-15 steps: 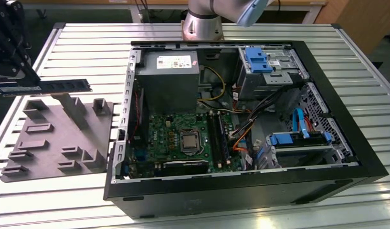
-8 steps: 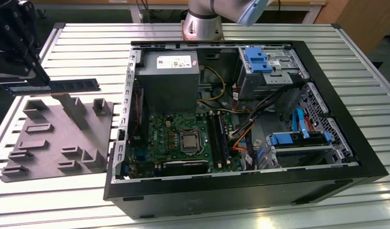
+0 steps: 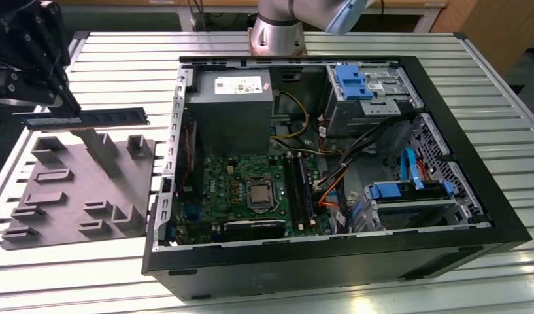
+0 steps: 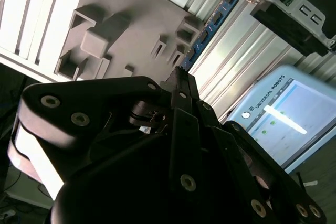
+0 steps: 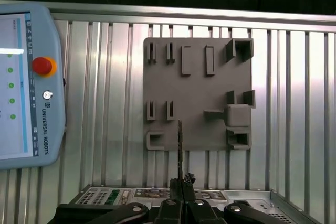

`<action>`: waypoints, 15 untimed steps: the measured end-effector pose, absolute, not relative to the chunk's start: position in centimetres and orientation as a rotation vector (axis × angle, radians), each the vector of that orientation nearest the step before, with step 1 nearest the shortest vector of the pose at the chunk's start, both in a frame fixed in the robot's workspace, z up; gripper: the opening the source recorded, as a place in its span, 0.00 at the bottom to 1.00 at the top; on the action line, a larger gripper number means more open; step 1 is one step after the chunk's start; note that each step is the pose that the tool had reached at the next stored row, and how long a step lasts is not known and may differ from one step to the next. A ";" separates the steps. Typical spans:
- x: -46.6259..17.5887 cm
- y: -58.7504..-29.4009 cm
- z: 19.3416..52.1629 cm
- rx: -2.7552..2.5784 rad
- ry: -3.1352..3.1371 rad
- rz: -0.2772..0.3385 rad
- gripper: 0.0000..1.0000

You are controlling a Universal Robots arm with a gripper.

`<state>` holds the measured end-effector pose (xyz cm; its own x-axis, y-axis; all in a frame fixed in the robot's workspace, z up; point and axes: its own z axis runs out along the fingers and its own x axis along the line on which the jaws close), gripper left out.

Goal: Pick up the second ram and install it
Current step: 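Pick up the second ram and move it above second insertion slot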

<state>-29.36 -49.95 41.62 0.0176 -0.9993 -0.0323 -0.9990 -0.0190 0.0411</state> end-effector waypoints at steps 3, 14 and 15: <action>-28.9 -49.9 41.6 2.236 -2.196 -0.081 0.12; -27.5 -49.9 41.6 2.236 -2.196 -0.081 0.12; -27.4 -49.9 41.6 2.236 -2.196 -0.081 0.12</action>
